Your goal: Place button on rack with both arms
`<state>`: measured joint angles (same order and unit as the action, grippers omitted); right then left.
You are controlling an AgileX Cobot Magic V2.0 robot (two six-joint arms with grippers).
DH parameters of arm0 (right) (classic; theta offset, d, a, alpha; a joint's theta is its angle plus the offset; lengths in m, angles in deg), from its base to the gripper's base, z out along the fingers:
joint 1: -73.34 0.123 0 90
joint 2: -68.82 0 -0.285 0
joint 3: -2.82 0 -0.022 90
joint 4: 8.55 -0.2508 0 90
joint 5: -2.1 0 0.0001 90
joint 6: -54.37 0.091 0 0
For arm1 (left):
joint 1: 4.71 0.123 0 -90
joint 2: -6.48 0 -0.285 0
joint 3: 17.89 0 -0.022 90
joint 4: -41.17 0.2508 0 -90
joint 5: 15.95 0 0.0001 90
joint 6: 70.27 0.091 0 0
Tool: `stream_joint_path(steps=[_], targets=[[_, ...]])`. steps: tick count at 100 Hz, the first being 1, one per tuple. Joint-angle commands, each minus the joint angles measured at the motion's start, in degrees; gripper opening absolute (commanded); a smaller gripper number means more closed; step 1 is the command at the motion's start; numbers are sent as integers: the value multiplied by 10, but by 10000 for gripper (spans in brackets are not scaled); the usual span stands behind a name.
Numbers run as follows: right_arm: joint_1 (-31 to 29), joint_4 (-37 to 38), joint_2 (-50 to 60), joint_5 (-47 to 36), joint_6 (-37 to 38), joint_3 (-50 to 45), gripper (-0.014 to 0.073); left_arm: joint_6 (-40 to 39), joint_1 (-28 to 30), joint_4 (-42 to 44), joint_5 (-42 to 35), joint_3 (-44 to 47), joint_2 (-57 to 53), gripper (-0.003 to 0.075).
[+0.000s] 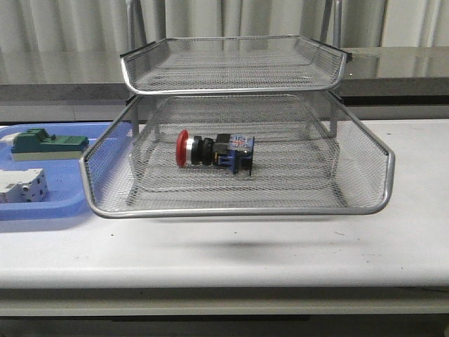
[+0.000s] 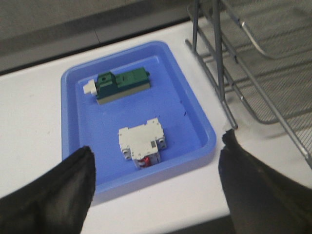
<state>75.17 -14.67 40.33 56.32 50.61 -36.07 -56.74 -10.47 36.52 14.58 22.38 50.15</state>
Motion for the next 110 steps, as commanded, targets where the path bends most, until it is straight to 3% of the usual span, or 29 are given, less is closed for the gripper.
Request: stream_joint_path(steps=[1,34,54,66,95,110], targets=[[-3,0,-6,-37,-1,17,-71,-8,2,-22,-109,37,-51,502],[-3,0,-6,-37,-1,17,-71,-8,2,-22,-286,158,-163,501],[-3,0,-6,-37,-1,17,-71,-8,2,-22,-298,167,-164,482],[-3,0,-6,-37,-1,17,-71,-8,2,-22,-298,167,-164,376],[-3,0,-6,-37,-1,17,-71,-8,2,-22,-298,167,-164,-11],[-3,0,-6,-37,-1,17,-71,-8,2,-22,-298,167,-164,-20]])
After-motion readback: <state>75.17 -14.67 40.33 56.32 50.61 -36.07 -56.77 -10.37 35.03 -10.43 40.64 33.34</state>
